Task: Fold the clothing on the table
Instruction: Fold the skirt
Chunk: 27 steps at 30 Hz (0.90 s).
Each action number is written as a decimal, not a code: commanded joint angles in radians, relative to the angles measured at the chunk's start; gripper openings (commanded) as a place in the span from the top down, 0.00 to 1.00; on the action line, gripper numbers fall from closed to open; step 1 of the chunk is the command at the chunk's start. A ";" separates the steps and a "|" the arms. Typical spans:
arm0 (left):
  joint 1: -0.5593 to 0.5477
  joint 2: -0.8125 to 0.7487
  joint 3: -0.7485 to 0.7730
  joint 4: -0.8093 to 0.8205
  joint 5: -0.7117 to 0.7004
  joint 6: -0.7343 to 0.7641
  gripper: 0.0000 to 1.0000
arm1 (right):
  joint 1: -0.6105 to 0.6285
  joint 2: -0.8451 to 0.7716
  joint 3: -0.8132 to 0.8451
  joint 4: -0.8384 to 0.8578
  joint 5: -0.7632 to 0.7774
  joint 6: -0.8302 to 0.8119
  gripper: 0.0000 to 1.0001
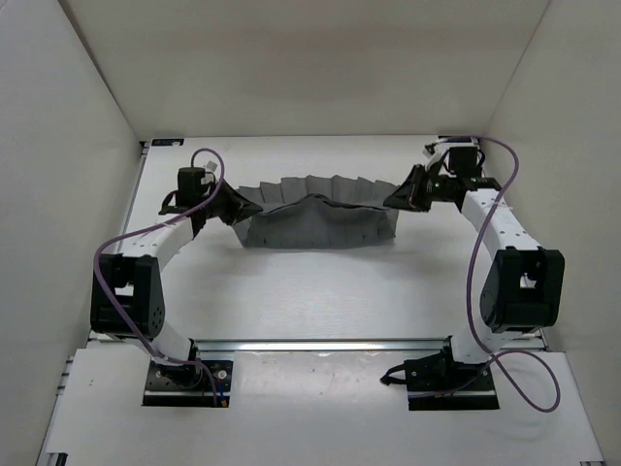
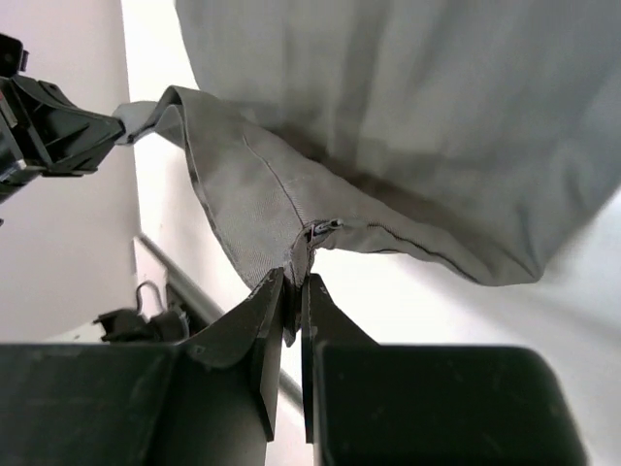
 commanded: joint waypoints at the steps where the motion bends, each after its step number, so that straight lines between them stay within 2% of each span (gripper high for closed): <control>1: 0.010 -0.053 0.139 0.014 0.041 0.002 1.00 | 0.012 -0.036 0.199 -0.060 0.057 -0.101 1.00; 4: 0.004 -0.119 0.148 -0.037 0.056 0.015 1.00 | 0.006 -0.094 0.214 -0.101 0.050 -0.104 1.00; 9: -0.011 -0.367 -0.054 -0.074 0.097 0.007 1.00 | 0.012 -0.243 0.116 -0.196 0.077 -0.141 1.00; 13: -0.022 -0.627 -0.232 -0.207 0.090 0.042 1.00 | 0.015 -0.448 -0.083 -0.259 0.062 -0.159 1.00; 16: -0.092 -0.775 -0.312 -0.371 0.039 0.061 1.00 | 0.051 -0.632 -0.236 -0.325 0.100 -0.166 1.00; 19: -0.171 -0.989 -0.427 -0.454 0.019 -0.011 1.00 | 0.133 -0.813 -0.362 -0.402 0.134 -0.069 1.00; 21: -0.154 -1.069 -0.452 -0.487 0.033 -0.083 1.00 | 0.150 -0.904 -0.384 -0.437 0.111 -0.020 1.00; 23: -0.131 -1.093 -0.435 -0.473 0.045 -0.108 1.00 | 0.158 -0.920 -0.335 -0.463 0.145 -0.006 1.00; 27: -0.125 -0.923 -0.397 -0.308 0.001 -0.090 1.00 | 0.089 -0.758 -0.235 -0.428 0.180 -0.090 1.00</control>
